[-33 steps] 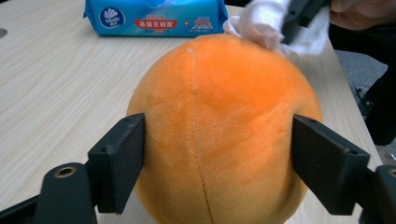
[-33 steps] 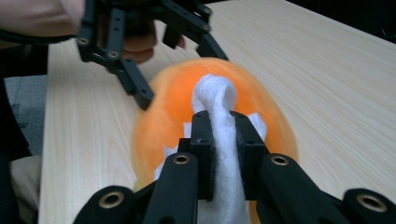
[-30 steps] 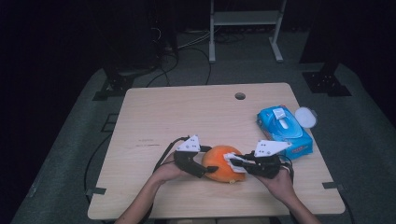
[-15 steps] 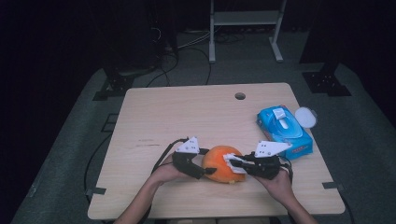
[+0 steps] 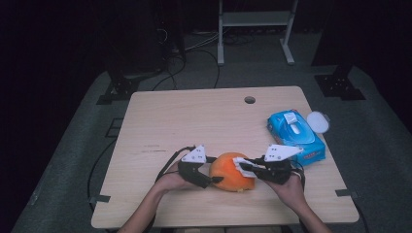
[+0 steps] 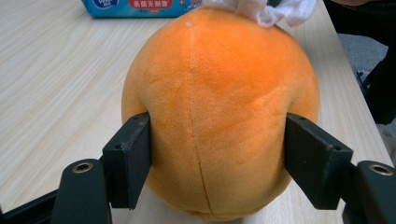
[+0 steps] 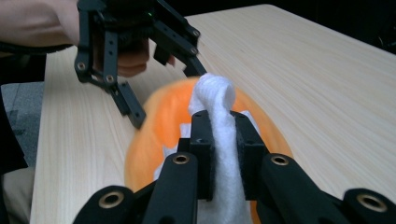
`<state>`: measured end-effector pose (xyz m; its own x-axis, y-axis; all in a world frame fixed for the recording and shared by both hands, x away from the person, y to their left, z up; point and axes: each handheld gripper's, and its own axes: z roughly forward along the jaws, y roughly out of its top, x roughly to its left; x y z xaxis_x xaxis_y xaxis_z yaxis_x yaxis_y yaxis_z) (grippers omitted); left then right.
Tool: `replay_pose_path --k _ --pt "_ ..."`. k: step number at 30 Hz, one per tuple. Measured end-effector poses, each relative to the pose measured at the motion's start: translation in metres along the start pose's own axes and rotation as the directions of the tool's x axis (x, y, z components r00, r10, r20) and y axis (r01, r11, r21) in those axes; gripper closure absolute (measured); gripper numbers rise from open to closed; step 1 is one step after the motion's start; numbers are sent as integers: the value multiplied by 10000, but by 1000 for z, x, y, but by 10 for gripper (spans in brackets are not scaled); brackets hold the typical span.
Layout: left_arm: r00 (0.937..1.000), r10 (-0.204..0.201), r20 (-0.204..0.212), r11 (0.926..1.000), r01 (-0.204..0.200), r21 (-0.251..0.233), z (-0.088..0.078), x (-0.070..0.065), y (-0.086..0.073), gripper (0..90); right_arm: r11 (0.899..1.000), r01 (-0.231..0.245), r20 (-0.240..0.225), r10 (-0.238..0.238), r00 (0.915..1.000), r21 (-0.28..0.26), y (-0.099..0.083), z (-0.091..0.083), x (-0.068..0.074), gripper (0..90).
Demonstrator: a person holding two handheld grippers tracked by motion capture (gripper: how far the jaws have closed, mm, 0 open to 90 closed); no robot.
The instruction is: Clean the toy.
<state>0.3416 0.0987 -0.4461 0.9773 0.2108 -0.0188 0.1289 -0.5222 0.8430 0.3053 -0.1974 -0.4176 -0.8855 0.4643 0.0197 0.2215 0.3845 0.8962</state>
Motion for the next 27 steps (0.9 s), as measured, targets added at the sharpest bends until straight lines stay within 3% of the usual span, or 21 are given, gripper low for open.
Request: replay_pose_path --k 3,6,8,10,15,23,27 --pt "9999 -114 122 9999 115 -70 -1 0 -1 259 9998 -203 5 203 9998 -4 -8 -5 -1 802" --pt "9978 -621 245 9973 630 -380 -2 1 3 154 9999 -116 100 116 9999 36 -9 -5 2 802" --pt "9960 -818 349 9944 839 -639 -2 2 5 139 10000 -45 113 44 9999 64 -9 -4 3 801" --pt "9977 -637 229 9968 647 -462 0 0 6 157 10000 -42 83 42 10000 -7 -9 -3 2 801" --pt "9980 -620 -79 9979 618 -210 1 -1 3 220 9999 -132 40 133 9999 -46 -7 1 1 801" --pt "9987 -508 -103 9987 508 -39 2 -3 1 252 9996 0 -174 -5 9998 -265 4 12 6 799" --pt "9984 -512 -251 9986 515 92 1 -3 -1 274 9981 551 -305 -560 9980 -275 16 23 12 799"
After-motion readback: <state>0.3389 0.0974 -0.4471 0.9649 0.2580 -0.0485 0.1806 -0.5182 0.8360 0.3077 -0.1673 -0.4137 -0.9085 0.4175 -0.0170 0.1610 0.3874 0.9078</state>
